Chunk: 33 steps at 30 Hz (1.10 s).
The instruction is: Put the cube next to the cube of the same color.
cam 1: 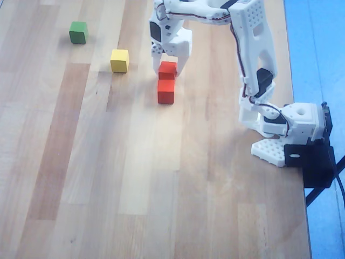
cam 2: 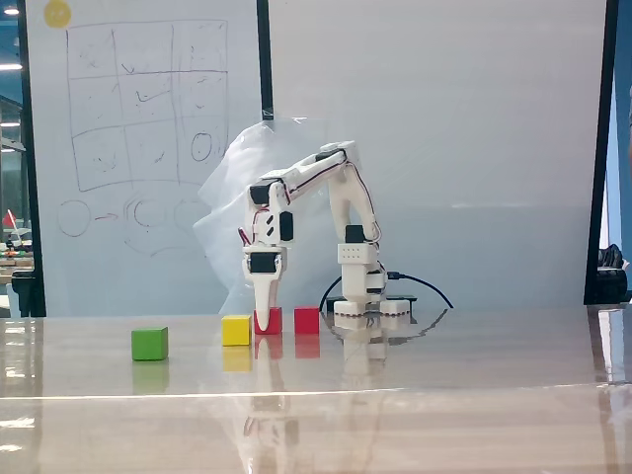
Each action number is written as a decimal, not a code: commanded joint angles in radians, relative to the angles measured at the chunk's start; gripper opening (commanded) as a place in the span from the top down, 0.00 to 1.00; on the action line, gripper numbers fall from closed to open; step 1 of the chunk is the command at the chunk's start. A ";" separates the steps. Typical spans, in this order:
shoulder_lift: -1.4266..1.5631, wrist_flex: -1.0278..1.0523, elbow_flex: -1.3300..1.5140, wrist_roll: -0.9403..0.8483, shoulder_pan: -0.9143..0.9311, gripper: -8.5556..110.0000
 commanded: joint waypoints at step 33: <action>0.434 0.313 -0.080 0.002 -0.103 0.73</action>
